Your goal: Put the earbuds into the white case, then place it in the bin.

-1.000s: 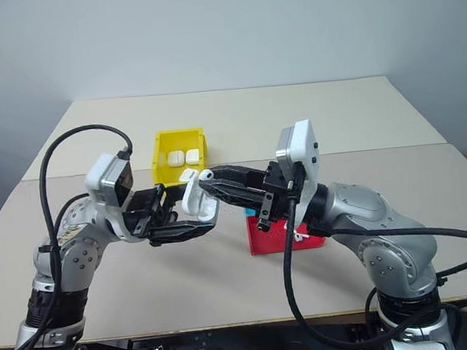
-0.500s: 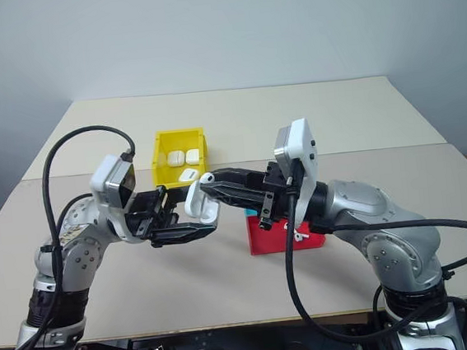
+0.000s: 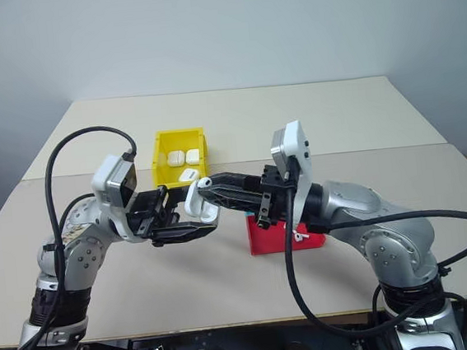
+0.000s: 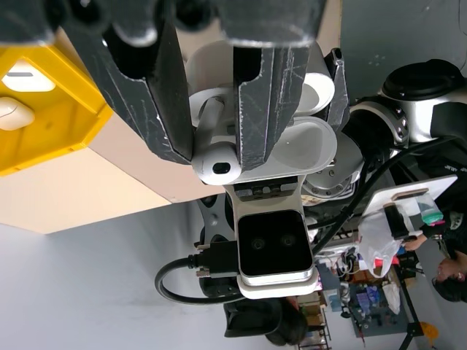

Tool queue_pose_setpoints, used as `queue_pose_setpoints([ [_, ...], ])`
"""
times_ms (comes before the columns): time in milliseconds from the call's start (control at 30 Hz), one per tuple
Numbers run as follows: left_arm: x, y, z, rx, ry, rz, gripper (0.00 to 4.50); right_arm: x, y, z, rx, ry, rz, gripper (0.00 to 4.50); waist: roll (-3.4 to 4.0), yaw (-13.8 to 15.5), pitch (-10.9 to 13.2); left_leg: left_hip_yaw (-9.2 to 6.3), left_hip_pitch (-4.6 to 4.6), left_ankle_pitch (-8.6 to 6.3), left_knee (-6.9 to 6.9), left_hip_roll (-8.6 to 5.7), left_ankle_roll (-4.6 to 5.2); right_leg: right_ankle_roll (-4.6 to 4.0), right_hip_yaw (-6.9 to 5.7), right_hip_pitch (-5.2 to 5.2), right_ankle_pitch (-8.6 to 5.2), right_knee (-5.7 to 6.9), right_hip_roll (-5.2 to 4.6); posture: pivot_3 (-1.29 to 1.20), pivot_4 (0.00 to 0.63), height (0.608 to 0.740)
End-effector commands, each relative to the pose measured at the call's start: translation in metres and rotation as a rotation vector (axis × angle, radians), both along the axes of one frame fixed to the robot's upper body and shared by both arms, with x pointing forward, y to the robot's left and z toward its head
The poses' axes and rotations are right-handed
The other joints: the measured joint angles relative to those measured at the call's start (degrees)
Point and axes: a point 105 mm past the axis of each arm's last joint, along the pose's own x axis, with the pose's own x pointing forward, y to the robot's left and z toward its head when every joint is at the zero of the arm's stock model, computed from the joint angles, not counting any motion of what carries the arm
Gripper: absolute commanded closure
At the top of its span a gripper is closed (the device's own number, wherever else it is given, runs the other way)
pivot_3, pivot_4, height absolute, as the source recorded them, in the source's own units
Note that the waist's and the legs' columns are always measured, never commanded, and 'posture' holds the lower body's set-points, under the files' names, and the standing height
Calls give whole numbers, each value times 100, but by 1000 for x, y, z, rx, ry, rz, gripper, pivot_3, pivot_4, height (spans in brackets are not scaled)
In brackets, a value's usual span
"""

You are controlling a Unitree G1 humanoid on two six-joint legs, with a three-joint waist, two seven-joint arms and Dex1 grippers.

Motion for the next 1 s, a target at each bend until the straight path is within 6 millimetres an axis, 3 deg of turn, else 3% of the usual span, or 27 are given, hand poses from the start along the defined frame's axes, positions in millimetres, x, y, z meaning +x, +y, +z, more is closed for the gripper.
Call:
queue_pose_setpoints([
  [33,-5,2,21,-45,-101,-14,1698,1,-2,-2,-33,-12,-14,3875,0,1,0,0,0,0,0,0,0,0,0,0,0,0,0,0,150,740],
  [433,-4,3,23,-48,-112,1,1698,-3,-6,-4,-76,-47,26,92,0,2,0,0,0,0,0,0,0,0,0,0,0,0,0,0,150,740],
  [633,-3,3,22,-47,-114,5,1698,5,-19,6,-53,-73,-22,92,0,5,0,0,0,0,0,0,0,0,0,1,0,0,0,0,150,740],
  [767,-3,5,22,-42,-112,12,1698,18,-46,23,-94,-109,-87,92,0,15,0,0,-1,0,2,-1,0,0,0,2,0,0,-2,0,150,740],
  [900,-4,7,19,-36,-106,25,1698,32,-58,20,-328,-141,-102,92,0,3,0,2,-1,-1,-2,-1,1,0,0,-2,0,-3,-2,0,150,740],
  [1000,-3,10,18,-40,-105,52,1698,61,-64,-6,-628,-175,-182,92,0,-69,0,7,1,-1,-5,1,2,0,5,-5,0,-3,-1,0,150,740],
])
